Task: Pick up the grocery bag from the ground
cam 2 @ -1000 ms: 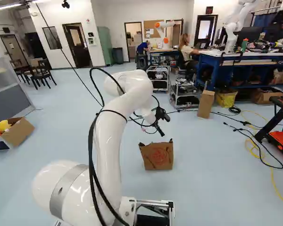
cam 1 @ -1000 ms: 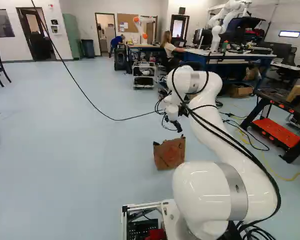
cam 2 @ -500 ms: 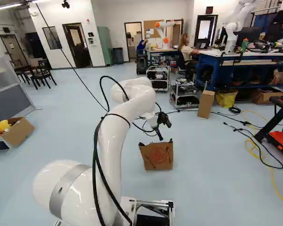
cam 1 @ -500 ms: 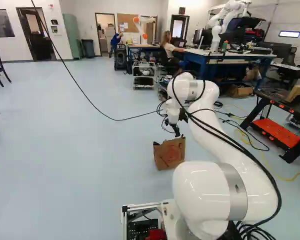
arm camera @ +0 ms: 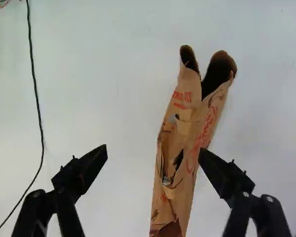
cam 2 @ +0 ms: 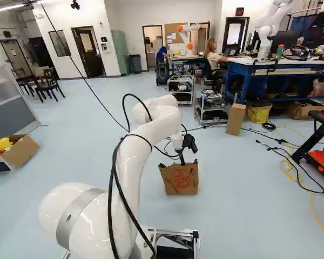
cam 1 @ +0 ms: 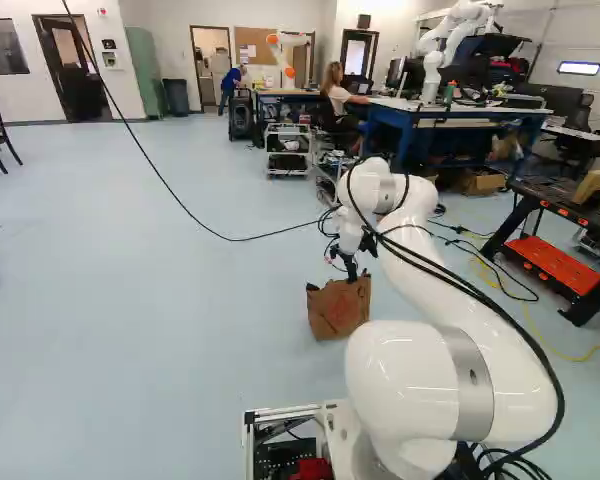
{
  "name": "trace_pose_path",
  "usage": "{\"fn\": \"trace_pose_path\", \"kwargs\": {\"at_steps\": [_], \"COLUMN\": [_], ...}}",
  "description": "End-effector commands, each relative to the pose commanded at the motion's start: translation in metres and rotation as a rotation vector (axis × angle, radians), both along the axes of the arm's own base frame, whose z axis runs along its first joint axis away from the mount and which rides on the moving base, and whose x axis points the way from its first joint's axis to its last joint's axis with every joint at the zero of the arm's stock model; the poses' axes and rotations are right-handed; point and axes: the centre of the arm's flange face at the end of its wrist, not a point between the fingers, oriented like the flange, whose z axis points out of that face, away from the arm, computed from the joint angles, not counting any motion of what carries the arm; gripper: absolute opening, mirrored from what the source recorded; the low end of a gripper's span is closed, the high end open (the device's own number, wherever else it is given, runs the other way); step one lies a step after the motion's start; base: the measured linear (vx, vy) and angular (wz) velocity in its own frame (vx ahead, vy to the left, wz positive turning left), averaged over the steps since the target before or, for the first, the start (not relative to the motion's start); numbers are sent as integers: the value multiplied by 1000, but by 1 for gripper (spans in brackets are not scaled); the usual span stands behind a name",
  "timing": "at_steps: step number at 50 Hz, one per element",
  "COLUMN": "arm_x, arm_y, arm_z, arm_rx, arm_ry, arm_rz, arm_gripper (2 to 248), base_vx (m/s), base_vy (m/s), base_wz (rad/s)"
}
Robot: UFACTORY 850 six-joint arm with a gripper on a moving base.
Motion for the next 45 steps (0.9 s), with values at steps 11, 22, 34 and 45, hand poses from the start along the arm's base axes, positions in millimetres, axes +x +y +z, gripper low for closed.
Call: {"fn": "trace_pose_path", "kwargs": {"at_steps": [11, 22, 34, 45], "arm_x": [-5, -9, -13, -15], "arm_y": [-9, -18, -24, -24], "arm_z": [-17, -33, -51, -68], "arm_rx": [32, 36, 38, 39], "arm_ry": [14, 21, 27, 32], "arm_rz": [-22, -37, -46, -48], "arm_gripper": [247, 247, 247, 247], "base_vx": [0, 0, 0, 0], "base_vy": [0, 0, 0, 0], "base_wz": [0, 0, 0, 0]}}
